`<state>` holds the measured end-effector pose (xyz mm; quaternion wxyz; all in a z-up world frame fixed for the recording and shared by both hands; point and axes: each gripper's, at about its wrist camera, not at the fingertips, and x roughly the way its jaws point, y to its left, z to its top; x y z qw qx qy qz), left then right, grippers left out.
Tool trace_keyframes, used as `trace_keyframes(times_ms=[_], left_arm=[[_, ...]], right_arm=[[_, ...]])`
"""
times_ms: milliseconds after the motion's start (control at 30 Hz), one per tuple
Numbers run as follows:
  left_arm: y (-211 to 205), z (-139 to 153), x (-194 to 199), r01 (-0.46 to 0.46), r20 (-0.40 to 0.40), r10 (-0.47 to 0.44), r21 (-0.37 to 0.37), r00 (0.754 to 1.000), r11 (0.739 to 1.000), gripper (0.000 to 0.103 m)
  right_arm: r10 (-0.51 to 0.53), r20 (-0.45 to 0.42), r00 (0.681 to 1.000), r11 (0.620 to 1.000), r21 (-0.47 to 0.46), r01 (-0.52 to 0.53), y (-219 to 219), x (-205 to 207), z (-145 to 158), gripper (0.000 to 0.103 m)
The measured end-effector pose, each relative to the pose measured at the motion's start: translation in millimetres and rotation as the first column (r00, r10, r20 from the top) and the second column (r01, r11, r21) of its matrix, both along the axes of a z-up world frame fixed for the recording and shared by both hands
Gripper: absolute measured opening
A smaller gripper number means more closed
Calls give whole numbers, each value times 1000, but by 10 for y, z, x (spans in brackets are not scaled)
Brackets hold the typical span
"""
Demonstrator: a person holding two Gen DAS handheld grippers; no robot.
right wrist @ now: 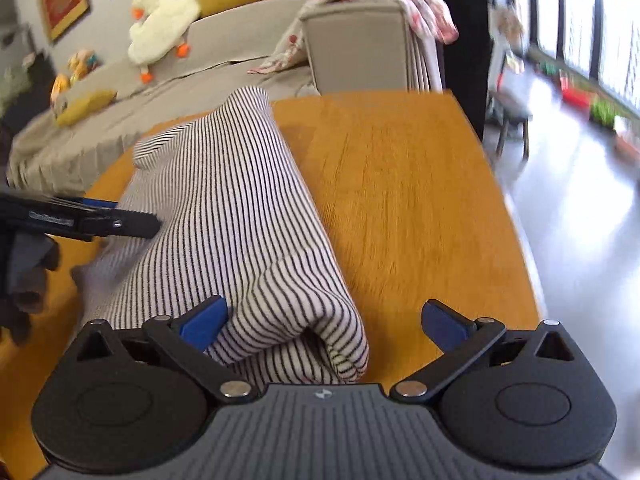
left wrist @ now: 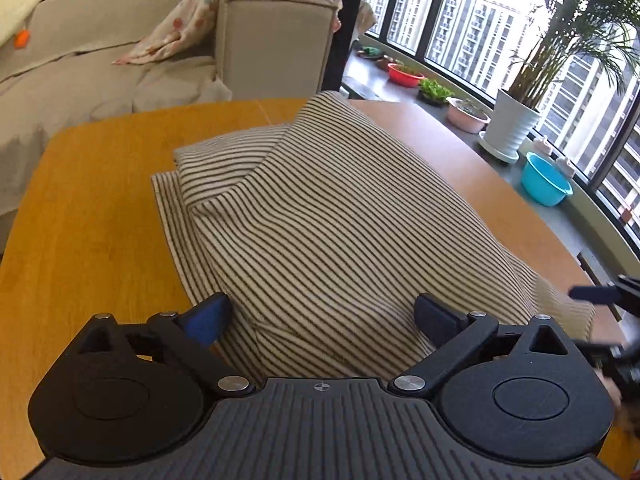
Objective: Fold clothes
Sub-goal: 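Press and smooth the lengthwise-folded shirt with both open grippers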
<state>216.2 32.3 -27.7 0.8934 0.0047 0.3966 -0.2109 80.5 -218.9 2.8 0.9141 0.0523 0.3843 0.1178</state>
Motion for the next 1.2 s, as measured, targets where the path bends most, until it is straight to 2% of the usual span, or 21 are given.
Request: trace_keyframes(times_ms=[267,400,467,533,633,733,767,800,1033,1200], left_arm=[[47,15,197,-16,46,16,-5,999,1000,103],[215,181,-52,-31,22,32,-34,999,999,103],[275,269,-250,5,19,-3,-62,1000,998,103],[268,306,-441,54,17,-53,-55,998,997,103],[194,253,-639,102,0,-102,4,995,995,103],[148,103,-731,114,-14,-113,77,993,991,103],[172,70,-744,108,-19,-107,66,994,992,103],[205,52,-740,96,-31,-95,44,995,994,103],[221,55,-700,95,-27,-94,39,995,995,103],[239,55,-732,87,-24,-86,31,996,996,103]], right_arm=[[-22,38,999,999,-25,23,261,-232,-90,103],[33,-10,999,999,9,-33,200,-125,-30,103],[57,-3,998,998,36,-57,112,-64,81,103],[63,74,995,998,9,-64,72,-52,230,103],[71,175,982,995,-85,-56,126,8,354,103],[122,124,985,979,-178,-98,271,117,193,103],[140,87,986,968,-221,-118,344,126,85,103],[137,102,985,965,-240,-109,378,64,5,103],[74,128,989,978,-201,-47,305,-92,-37,103],[67,156,986,976,-217,-32,323,-149,-55,103]])
